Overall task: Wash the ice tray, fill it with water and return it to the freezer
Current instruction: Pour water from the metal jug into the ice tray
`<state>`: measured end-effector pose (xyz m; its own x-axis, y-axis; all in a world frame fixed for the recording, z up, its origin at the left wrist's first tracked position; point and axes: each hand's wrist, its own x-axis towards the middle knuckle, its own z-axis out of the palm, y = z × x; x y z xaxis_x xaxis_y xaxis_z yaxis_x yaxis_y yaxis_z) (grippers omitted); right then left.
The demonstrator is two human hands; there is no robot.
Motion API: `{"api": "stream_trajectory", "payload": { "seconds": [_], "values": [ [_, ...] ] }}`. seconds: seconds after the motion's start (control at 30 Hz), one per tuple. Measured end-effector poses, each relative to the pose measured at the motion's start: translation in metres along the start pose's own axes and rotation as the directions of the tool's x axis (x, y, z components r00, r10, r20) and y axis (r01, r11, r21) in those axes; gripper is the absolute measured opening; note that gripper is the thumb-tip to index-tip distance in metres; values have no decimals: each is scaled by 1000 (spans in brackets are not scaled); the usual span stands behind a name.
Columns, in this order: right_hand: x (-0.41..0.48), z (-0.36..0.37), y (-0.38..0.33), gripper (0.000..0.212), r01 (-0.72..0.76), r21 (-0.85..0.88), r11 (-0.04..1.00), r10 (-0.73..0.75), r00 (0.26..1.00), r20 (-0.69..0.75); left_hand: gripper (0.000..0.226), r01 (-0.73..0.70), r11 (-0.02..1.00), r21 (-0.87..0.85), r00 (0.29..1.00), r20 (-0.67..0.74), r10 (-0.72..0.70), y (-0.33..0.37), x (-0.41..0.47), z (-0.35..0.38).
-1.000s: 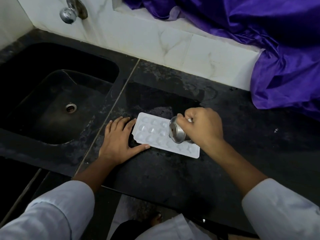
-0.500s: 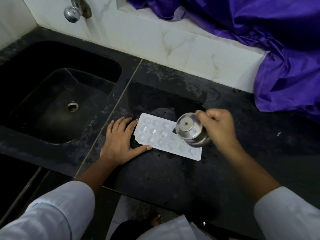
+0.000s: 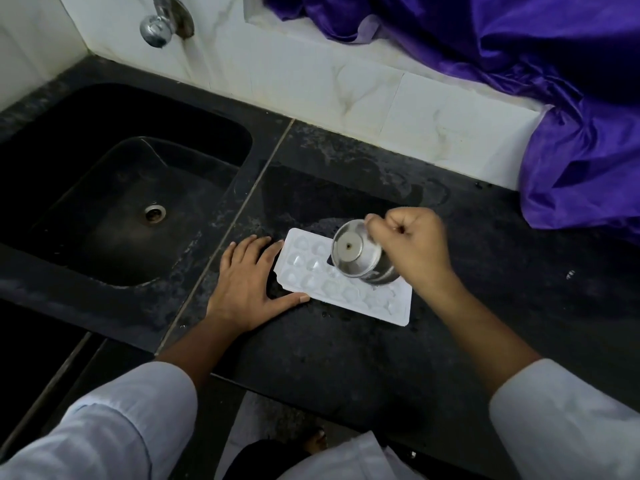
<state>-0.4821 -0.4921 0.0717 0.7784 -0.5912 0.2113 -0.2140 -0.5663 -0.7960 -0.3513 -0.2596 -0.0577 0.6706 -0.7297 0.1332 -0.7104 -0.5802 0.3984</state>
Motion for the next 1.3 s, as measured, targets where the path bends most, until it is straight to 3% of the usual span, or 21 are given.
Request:
{"api": "stream_trajectory", "payload": {
  "seconds": [0.1,0.2,0.37,0.47,0.6,0.7,0.83,0.97,1.07,1.17,1.3],
  "values": [
    [-2,13,-9,54,79,-261,962,-71,997,39,107,0,1000,2,1000,-3,0,-1,0,1],
    [-5,25,-16,56,131,-401,907,-103,991,92,109,3,1000,7,1000,7,-3,-1,0,0],
    [-9,36,-19,53,184,-493,850,-131,981,140,110,2,1000,6,1000,4,-2,-1,1,1],
    [-9,34,-17,54,148,-464,873,-107,988,114,111,1,1000,3,1000,3,-1,-1,0,1],
    [-5,19,-1,55,33,-275,961,-22,999,42,111,3,1000,5,1000,7,-3,-1,0,0],
    [-5,5,12,58,-92,73,993,93,996,-9,112,7,1000,14,1000,19,-7,0,1,0],
    [-7,-8,7,44,-271,422,865,306,952,-17,110,5,1000,11,1000,16,-5,0,1,0],
    [1,-6,-6,37,-276,541,795,321,947,11,110,4,1000,5,1000,13,-4,-1,0,0],
    [10,3,-17,50,-162,413,896,184,983,-13,110,5,1000,4,1000,15,-5,-1,0,0],
    [14,17,-24,57,41,104,994,-45,998,38,109,6,1000,5,1000,13,-6,-1,0,0],
    [10,39,-32,55,170,-321,932,-135,982,129,110,7,1000,0,1000,-1,-7,-1,0,1]
  ]
}}
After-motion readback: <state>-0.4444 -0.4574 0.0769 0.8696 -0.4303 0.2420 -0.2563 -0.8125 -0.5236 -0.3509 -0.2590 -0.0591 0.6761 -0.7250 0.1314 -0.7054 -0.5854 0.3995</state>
